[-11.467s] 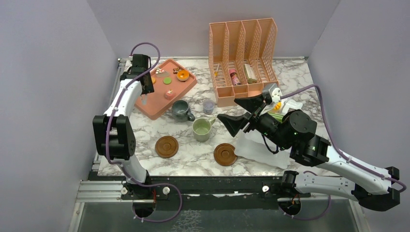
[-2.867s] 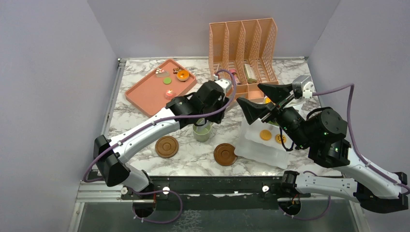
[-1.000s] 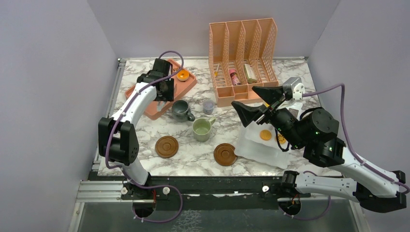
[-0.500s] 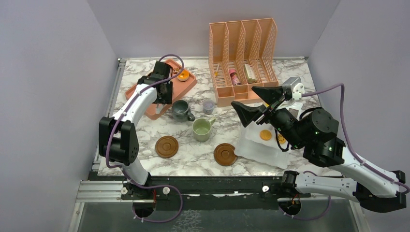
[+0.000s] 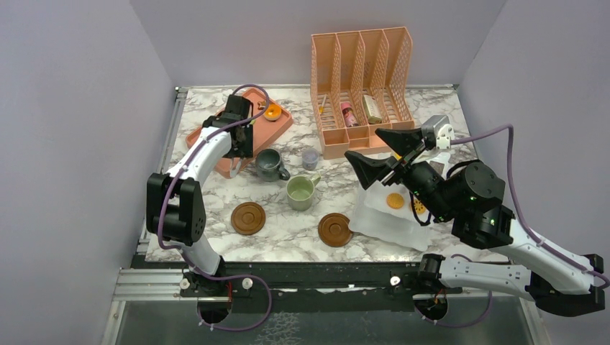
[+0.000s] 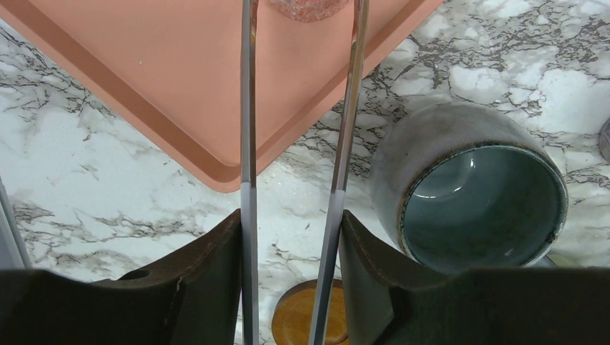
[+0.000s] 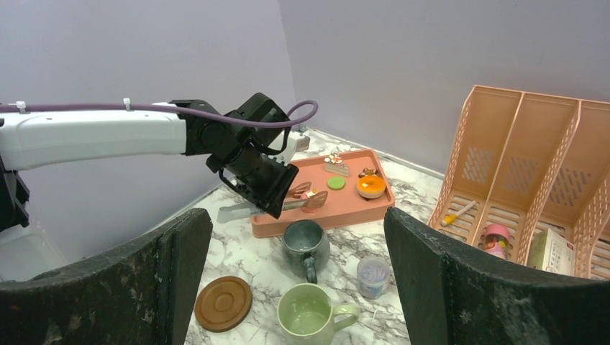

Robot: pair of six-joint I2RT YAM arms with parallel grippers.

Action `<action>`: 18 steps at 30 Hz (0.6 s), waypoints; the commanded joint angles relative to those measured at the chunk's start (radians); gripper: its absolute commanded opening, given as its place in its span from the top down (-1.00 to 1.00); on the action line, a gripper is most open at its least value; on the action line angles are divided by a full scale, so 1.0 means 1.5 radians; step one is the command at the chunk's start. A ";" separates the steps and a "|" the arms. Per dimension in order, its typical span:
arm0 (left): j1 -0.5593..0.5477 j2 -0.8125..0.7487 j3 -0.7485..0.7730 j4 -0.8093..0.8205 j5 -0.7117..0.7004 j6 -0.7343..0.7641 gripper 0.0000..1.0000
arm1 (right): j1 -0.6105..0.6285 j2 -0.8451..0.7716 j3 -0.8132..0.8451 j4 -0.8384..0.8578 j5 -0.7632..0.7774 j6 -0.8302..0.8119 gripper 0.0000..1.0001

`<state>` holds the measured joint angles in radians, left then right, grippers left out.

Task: Serve the afternoon tea
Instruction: Pick up the desert from the tray.

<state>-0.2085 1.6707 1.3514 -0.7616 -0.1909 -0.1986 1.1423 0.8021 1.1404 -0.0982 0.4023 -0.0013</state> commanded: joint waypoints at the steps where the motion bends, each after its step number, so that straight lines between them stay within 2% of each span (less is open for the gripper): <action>1: 0.005 -0.027 -0.002 0.018 0.011 -0.006 0.08 | -0.001 -0.006 -0.010 0.020 -0.009 -0.001 -0.90; 6: 0.005 -0.043 0.007 0.016 0.017 -0.002 0.18 | -0.001 -0.007 -0.010 0.019 -0.009 -0.001 -0.90; 18: 0.005 -0.082 0.046 0.010 0.026 0.004 0.22 | -0.001 0.002 -0.003 0.024 -0.012 -0.001 -0.90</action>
<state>-0.2085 1.6051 1.3659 -0.7612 -0.1761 -0.2001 1.1423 0.8043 1.1347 -0.0982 0.4023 -0.0013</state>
